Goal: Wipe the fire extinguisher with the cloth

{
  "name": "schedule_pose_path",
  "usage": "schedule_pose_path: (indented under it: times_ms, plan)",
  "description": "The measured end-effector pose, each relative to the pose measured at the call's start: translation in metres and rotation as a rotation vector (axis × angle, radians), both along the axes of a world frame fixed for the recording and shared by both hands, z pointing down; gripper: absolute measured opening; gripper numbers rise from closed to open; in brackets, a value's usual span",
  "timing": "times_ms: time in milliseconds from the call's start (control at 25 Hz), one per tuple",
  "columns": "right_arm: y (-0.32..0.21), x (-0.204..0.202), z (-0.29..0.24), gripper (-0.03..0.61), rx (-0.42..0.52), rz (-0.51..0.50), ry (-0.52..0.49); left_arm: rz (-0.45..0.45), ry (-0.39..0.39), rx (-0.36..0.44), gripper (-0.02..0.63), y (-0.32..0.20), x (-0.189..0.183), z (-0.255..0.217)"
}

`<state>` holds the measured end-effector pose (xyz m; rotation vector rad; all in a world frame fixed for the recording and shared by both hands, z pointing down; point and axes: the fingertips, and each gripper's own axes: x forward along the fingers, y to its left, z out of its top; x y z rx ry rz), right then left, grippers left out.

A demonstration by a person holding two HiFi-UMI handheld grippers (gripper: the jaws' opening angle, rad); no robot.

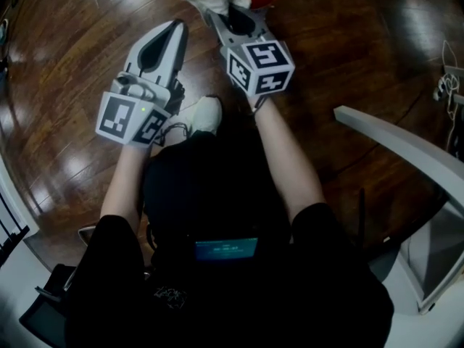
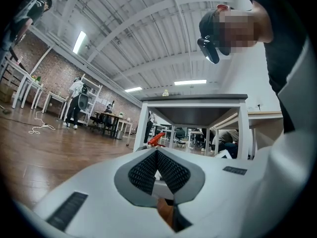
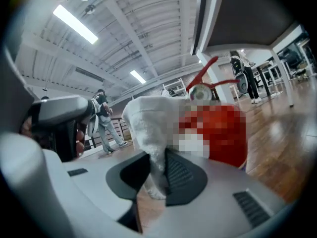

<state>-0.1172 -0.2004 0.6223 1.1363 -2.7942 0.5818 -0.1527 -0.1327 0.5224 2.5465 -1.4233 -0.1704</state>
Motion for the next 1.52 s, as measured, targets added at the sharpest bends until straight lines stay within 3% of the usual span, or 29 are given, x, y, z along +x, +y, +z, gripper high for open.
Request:
schedule_pose_path:
  times_ms: [280, 520, 640, 720, 840, 1000, 1120, 1240, 1360, 1520]
  plan:
    - [0.002, -0.001, 0.104, 0.092, -0.123, -0.089, 0.105, 0.025, -0.006, -0.008, -0.002, 0.010, 0.008, 0.006]
    - [0.009, 0.008, 0.180, 0.092, -0.214, -0.178, 0.301, 0.022, 0.008, 0.000, -0.002, 0.014, 0.013, 0.001]
    - [0.014, 0.020, 0.198, 0.092, -0.255, -0.200, 0.345, 0.016, 0.011, 0.002, -0.002, 0.013, 0.013, -0.001]
    - [0.020, 0.022, 0.185, 0.092, -0.243, -0.222, 0.282, 0.014, 0.010, 0.003, -0.002, 0.012, 0.013, -0.001]
    - [0.032, 0.026, 0.110, 0.092, -0.146, -0.239, 0.065, 0.012, 0.014, 0.009, -0.002, 0.008, 0.014, -0.004]
    - [0.028, 0.066, -0.004, 0.094, 0.052, -0.129, -0.102, 0.006, 0.019, 0.014, -0.002, 0.003, 0.019, -0.007]
    - [0.018, 0.088, -0.066, 0.094, 0.169, -0.052, -0.122, 0.004, 0.017, 0.013, -0.002, 0.003, 0.021, -0.006]
    - [0.006, 0.090, -0.090, 0.094, 0.218, -0.006, -0.095, 0.004, 0.014, 0.011, -0.002, 0.003, 0.022, -0.005]
    - [-0.006, 0.085, -0.089, 0.094, 0.214, 0.018, -0.095, 0.005, 0.015, 0.012, -0.002, 0.003, 0.024, -0.006]
    - [-0.009, 0.064, -0.056, 0.094, 0.183, -0.025, -0.041, 0.006, 0.009, 0.006, -0.002, 0.003, 0.024, -0.003]
